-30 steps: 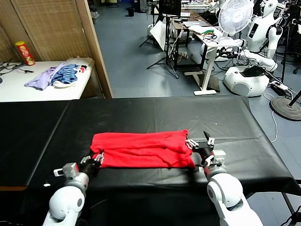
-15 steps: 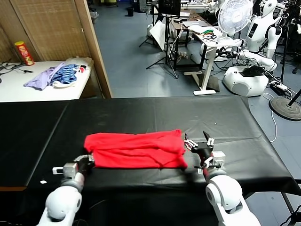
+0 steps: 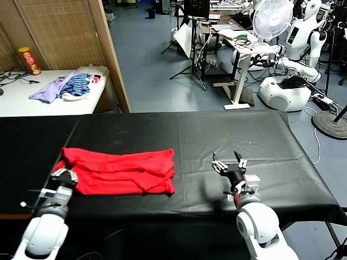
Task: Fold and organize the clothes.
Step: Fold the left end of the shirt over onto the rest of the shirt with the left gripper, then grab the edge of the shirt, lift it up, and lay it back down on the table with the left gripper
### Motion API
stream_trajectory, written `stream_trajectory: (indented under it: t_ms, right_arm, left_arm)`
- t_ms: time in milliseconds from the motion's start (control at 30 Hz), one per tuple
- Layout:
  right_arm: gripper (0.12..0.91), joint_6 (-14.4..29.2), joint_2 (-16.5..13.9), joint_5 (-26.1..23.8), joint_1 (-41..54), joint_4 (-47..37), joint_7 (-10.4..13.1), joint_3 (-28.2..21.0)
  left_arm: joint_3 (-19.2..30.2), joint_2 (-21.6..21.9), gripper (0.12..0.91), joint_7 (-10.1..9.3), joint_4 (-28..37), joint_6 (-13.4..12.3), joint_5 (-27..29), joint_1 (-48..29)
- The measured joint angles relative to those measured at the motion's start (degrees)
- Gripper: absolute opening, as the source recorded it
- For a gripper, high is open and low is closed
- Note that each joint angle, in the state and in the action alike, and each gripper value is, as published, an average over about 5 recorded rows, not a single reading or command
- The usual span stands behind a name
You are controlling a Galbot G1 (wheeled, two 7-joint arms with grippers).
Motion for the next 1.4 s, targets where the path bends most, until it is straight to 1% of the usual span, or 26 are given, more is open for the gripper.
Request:
stream_trajectory:
  t_ms: [200, 300, 400, 533, 667, 833, 900, 933, 967, 1033, 1067, 1133, 1167, 1200, 1267, 1300, 1400]
  right_arm:
    - [0.798, 0.0, 0.2, -0.9, -1.6, 0.6, 0.0, 2.1]
    - [0.798, -0.1, 0.5, -1.2, -2.1, 0.8, 0.0, 2.9]
    - [0.798, -0.2, 0.8, -1.6, -2.4, 0.9, 0.0, 3.4]
    - [0.798, -0.4, 1.1, -2.0, -2.3, 0.7, -0.1, 3.4]
    - [0.798, -0.6, 1.1, -2.1, -1.9, 0.3, -0.4, 3.0]
    - [0.798, -0.6, 0.6, -2.0, -1.0, -0.5, -1.5, 2.1]
    - [0.798, -0.6, 0.2, -1.9, -0.6, -0.9, -2.1, 1.6]
    - [0.798, -0.6, 0.0, -1.8, -0.3, -1.1, -2.4, 1.3]
    - [0.798, -0.6, -0.2, -1.6, 0.0, -1.4, -2.7, 1.0]
    - [0.798, -0.5, -0.7, -1.2, 0.7, -2.0, -3.2, 0.2]
    - [0.798, -0.5, -0.9, -0.9, 1.1, -2.3, -3.5, -0.2]
    - [0.798, -0.6, -1.4, 0.2, 1.9, -3.0, -4.1, -1.1]
    - [0.798, -0.6, -1.6, 0.8, 2.4, -3.3, -4.5, -1.7]
    - [0.798, -0.8, -1.9, 1.6, 2.9, -3.6, -4.8, -2.4]
    - [0.798, -1.2, -2.4, 3.0, 4.1, -4.4, -5.5, -4.1]
    - [0.798, -1.4, -2.5, 3.6, 4.9, -4.7, -5.7, -5.1]
    - [0.798, -2.4, -2.4, 5.0, 7.7, -6.0, -6.0, -8.7]
  left_arm:
    - [9.2, -3.9, 0.128, -1.62, -4.7, 3.5, -10.3, -2.5]
    - [13.7, -6.0, 0.128, -2.31, -5.4, 4.7, -13.3, -4.1]
    - [17.4, -8.0, 0.128, -2.72, -5.1, 5.0, -14.2, -6.0]
    - [20.9, -10.4, 0.128, -3.2, -3.4, 5.0, -14.4, -8.3]
    - [22.7, -12.7, 0.128, -3.42, -1.4, 4.7, -13.8, -9.7]
    - [23.5, -15.0, 0.134, -4.18, 0.0, 4.0, -13.9, -9.9]
    - [23.8, -15.7, 0.179, -3.93, 0.0, 3.3, -15.0, -9.9]
    - [24.0, -16.1, 0.218, -3.65, -0.1, 3.0, -15.8, -9.8]
    - [24.2, -16.4, 0.273, -3.2, -0.3, 2.6, -16.7, -9.7]
    - [24.8, -17.3, 0.373, -1.74, -0.7, 1.4, -18.6, -9.3]
    - [25.0, -17.7, 0.44, -0.8, -1.0, 0.5, -19.6, -9.1]
    - [25.5, -18.4, 0.541, 1.28, -1.6, -1.9, -21.3, -8.5]
    - [25.5, -18.7, 0.608, 2.17, -1.9, -3.0, -21.8, -8.2]
    - [25.5, -18.8, 0.657, 2.87, -2.2, -4.0, -22.2, -7.9]
    - [24.9, -18.7, 0.741, 3.61, -3.1, -5.4, -22.2, -7.4]
    - [24.4, -18.4, 0.767, 3.65, -3.5, -5.9, -22.1, -7.1]
    - [21.9, -16.6, 0.794, 3.24, -4.5, -7.3, -20.8, -6.0]
